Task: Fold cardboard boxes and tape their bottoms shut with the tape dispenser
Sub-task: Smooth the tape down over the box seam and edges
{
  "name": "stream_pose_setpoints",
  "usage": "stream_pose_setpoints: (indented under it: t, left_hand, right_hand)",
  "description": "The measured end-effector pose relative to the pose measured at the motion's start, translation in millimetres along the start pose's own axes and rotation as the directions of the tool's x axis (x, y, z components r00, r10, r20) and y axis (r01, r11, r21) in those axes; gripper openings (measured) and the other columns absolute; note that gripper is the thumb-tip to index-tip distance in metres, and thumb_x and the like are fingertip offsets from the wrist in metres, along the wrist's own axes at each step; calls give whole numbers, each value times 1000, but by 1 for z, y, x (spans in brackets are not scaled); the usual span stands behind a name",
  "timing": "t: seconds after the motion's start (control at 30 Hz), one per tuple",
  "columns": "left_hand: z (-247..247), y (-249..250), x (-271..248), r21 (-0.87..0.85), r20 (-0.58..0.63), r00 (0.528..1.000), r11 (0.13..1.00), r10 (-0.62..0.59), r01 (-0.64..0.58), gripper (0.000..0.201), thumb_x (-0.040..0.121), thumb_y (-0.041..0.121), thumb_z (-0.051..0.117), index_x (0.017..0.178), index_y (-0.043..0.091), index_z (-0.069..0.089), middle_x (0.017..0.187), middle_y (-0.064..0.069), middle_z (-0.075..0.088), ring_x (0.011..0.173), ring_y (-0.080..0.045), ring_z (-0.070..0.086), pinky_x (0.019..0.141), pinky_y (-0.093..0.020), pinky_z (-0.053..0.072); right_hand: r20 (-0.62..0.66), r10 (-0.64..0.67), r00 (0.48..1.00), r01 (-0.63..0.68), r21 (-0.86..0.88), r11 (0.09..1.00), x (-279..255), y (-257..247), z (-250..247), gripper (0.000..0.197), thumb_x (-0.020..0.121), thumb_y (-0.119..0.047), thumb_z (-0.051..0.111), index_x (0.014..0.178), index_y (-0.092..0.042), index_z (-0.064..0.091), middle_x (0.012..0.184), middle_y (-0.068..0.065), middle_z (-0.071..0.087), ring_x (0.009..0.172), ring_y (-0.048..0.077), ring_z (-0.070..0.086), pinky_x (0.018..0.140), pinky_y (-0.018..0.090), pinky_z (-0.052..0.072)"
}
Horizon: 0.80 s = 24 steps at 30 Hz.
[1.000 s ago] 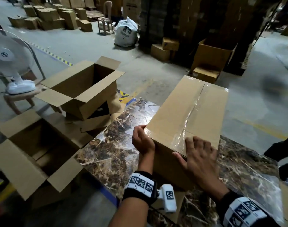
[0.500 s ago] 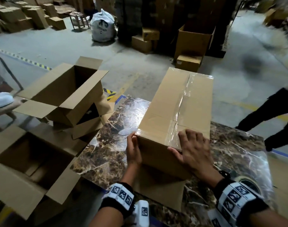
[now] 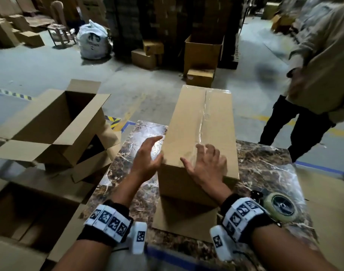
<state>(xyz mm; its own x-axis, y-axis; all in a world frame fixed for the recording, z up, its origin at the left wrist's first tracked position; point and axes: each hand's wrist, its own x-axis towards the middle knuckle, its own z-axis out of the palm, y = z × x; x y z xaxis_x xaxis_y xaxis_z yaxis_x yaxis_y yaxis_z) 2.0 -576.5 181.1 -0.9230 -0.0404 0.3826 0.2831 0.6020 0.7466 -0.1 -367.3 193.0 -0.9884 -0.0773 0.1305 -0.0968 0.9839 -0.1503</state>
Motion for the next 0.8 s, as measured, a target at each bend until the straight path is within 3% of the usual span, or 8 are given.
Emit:
stream_pose_setpoints:
  t: [0.1, 0.2, 0.3, 0.37, 0.43, 0.5, 0.6, 0.8]
  left_hand:
    - [36, 14, 4, 71, 10, 1000, 997, -16, 15, 49, 85, 20, 51, 132, 7, 55, 135, -12, 57, 125, -24, 51, 107, -30, 37]
    - [65, 0, -9, 177, -85, 996, 984, 16, -1, 35, 94, 21, 51, 123, 10, 65, 134, -11, 60, 127, -27, 54, 103, -40, 48]
    - [68, -9, -15, 91, -220, 975, 996, 31, -11, 30, 96, 19, 54, 120, 8, 68, 135, -12, 60, 128, -24, 55, 104, -33, 45]
    - [68, -11, -16, -36, -270, 963, 999, -18, 8, 32, 96, 17, 54, 123, 7, 66, 138, -11, 58, 127, -23, 56, 105, -33, 45]
    - [71, -10, -19, -133, -311, 948, 991, -65, 25, 36, 96, 15, 52, 129, 7, 62, 138, -10, 58, 125, -19, 57, 103, -28, 46]
    - [73, -6, -21, -239, -329, 930, 967, -164, 86, 41, 96, 19, 48, 134, 7, 58, 137, -6, 57, 122, -8, 55, 99, -12, 42]
    - [73, -5, -20, -366, -275, 895, 899, -352, 241, 50, 94, 31, 44, 139, 12, 54, 136, 3, 56, 120, -4, 50, 98, -13, 37]
    - [58, -8, -16, -612, -8, 882, 700, -471, 369, 39, 105, 12, 39, 142, 14, 49, 144, 3, 49, 135, -12, 43, 114, -29, 32]
  right_hand:
    - [53, 79, 995, -81, 27, 996, -4, -33, 12, 85, 80, -71, 17, 150, -23, 25, 158, 19, 17, 145, 38, 15, 111, 71, 7]
    - [98, 198, 975, -199, 2, 980, -9, -30, 17, 97, 74, -77, 0, 155, -27, 13, 163, 18, -4, 150, 37, -6, 109, 72, -11]
    - [81, 347, 934, -347, -21, 938, -20, 7, 13, 98, 79, -87, 8, 156, -28, -6, 162, 18, -19, 148, 38, -17, 109, 67, -16]
    - [98, 466, 879, -472, 62, 879, -29, 34, 8, 101, 81, -87, 23, 156, -26, -7, 162, 18, -15, 149, 40, -10, 114, 64, -5]
    - [99, 560, 823, -562, 285, 776, -36, 51, 4, 101, 82, -80, 43, 156, -21, 6, 160, 21, 13, 144, 39, 22, 113, 57, 27]
    - [91, 588, 804, -535, 544, 647, -40, 55, 5, 85, 87, -64, 57, 150, -16, 26, 141, 16, 48, 117, 27, 53, 91, 43, 50]
    - [44, 588, 807, -474, 642, 603, -40, 52, 4, 52, 99, -43, 52, 142, -14, 42, 124, 8, 63, 96, 20, 56, 77, 29, 44]
    - [58, 628, 776, -495, 673, 550, -37, 59, 11, 40, 105, -37, 37, 139, -18, 50, 111, 8, 68, 93, 26, 63, 78, 36, 50]
